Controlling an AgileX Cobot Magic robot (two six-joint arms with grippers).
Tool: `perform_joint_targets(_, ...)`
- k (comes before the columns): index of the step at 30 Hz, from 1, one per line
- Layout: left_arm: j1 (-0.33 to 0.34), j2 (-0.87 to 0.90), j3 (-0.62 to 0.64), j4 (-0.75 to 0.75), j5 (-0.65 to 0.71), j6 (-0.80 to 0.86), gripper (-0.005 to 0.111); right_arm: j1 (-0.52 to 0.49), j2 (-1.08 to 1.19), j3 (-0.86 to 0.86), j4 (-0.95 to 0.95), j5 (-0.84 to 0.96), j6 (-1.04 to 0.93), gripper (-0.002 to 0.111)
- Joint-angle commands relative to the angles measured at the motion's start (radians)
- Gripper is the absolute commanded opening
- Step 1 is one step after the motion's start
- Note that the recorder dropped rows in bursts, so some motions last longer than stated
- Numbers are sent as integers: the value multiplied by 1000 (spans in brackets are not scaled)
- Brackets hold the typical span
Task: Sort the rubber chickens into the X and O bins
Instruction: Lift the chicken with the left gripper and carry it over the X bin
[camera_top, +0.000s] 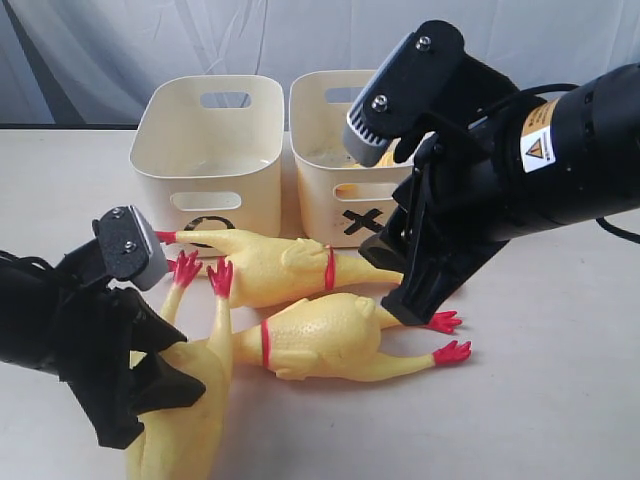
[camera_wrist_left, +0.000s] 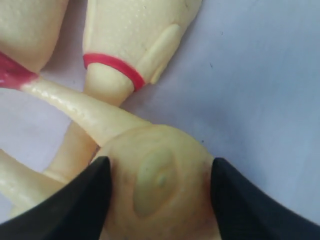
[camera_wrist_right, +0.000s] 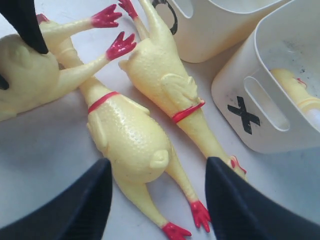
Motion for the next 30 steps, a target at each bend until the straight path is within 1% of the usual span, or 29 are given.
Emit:
perform_joint_targets(1, -2, -75, 2, -1, 27, -36, 0, 0, -6, -4, -1, -10, 2, 53)
perform_joint_targets(6, -2, -144, 2, 39, 39, -66, 0, 0, -6, -4, 0, -9, 2, 53)
perform_joint_targets(11, -2, -216, -18, 43, 37, -66, 0, 0, -6, -4, 0, 1, 15, 53)
perform_joint_targets(14, -2, -251, -50, 43, 20, -66, 0, 0, -6, -4, -60, 20, 145, 53)
perform_joint_targets(18, -2, -261, -96, 30, -2, -66, 0, 0, -6, -4, -259, 95, 452, 53)
perform_joint_targets(20, -2, -261, -114, 30, -13, -66, 0, 0, -6, -4, -346, 124, 556, 51)
perform_joint_targets(22, -2, -261, -131, 30, -36, -61, 0, 0, -8, -4, -441, 149, 642, 44)
perform_joint_targets(24, -2, -261, -148, 30, -66, -61, 0, 0, -16, -4, -515, 177, 730, 34)
perform_joint_targets(28, -2, -258, -190, 30, -121, -58, 0, 0, -49, -4, -625, 194, 820, 16)
perform_joint_targets(30, -2, -246, -216, 30, -128, -58, 0, 0, -74, -4, -691, 199, 873, 5)
